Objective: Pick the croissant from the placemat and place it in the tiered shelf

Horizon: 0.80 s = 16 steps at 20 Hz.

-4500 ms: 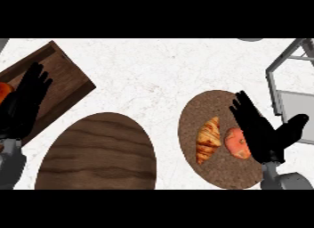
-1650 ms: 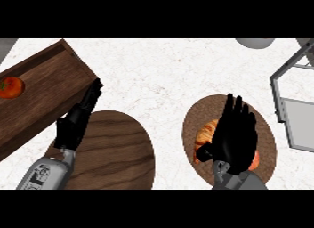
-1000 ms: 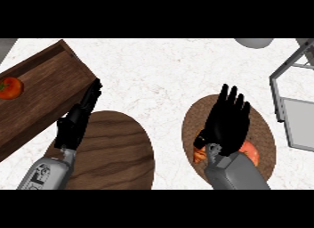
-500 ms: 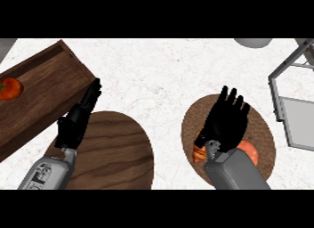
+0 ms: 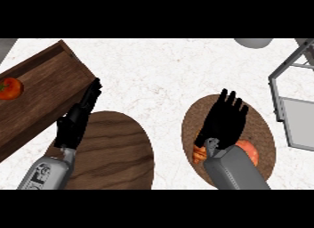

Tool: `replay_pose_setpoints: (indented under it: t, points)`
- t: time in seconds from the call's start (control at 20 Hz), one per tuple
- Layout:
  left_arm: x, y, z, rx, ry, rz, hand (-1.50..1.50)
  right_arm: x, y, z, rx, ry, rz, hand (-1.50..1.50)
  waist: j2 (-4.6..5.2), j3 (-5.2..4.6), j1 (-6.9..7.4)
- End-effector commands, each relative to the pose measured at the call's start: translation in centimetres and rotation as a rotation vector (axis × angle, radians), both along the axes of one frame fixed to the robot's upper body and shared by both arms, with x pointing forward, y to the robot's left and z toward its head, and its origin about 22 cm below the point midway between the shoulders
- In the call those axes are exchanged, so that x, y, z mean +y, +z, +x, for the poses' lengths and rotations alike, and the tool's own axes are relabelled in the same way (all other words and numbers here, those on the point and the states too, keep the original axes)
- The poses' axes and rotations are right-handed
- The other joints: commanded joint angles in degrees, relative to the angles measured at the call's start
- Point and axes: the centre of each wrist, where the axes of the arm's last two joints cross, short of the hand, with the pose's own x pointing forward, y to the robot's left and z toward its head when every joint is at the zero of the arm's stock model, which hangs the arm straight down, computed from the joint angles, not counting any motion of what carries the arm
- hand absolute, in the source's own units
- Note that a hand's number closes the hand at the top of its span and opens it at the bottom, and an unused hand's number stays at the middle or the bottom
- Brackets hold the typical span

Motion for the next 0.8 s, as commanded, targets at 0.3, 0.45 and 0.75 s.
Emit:
replay_pose_setpoints:
  t: [0.3, 0.45, 0.75]
  points:
    - [0.3, 0.5, 0.3, 0.004, 0.007, -0.002, 0.00, 0.5, -1.1, -1.0, 0.090, -0.221, -0.042, -1.50, -0.03, 0.03, -0.61]
    - [1.1, 0.4, 0.0, 0.002, 0.002, -0.008, 0.00, 0.1, -1.7, 0.4, 0.086, -0.258, -0.057, -1.50, 0.17, 0.04, 0.00]
    - [1.5, -0.8, 0.1, -0.009, 0.011, 0.006, 0.00, 0.0, -2.0, 0.1, 0.108, -0.258, -0.056, -1.50, 0.24, 0.01, -0.35]
